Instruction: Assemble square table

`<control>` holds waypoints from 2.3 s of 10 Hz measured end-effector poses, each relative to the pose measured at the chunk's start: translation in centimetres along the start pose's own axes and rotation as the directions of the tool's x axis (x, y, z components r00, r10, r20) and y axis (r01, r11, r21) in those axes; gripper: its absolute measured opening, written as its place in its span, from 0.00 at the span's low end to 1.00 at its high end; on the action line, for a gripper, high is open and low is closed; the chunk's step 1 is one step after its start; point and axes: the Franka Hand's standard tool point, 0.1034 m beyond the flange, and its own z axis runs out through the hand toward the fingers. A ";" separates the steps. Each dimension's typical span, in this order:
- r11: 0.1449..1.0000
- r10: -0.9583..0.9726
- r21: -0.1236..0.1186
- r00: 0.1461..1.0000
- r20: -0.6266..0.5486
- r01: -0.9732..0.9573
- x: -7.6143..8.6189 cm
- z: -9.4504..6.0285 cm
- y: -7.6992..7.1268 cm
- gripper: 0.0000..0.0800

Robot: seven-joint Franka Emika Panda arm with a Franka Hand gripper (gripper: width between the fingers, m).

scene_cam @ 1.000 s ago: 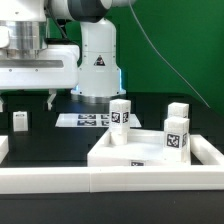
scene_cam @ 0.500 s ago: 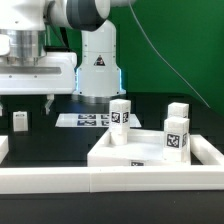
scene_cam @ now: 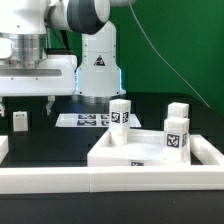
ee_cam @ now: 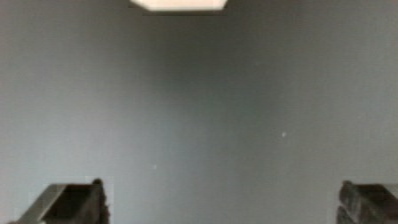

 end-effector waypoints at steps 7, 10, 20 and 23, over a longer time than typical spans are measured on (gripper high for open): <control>0.996 -0.066 0.065 0.996 0.063 0.061 -4.5 1.5 0.0 0.81; 0.995 -0.065 0.075 0.994 0.082 0.059 -4.5 1.6 -0.3 0.81; 0.984 -0.165 0.125 0.909 0.382 0.126 -2.9 2.1 0.1 0.81; 0.996 -0.080 0.060 0.923 0.377 0.062 -3.3 2.6 0.9 0.81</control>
Offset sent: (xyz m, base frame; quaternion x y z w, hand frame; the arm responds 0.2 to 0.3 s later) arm -0.0206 0.0174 -0.0005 0.0198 -0.0205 0.0585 0.9979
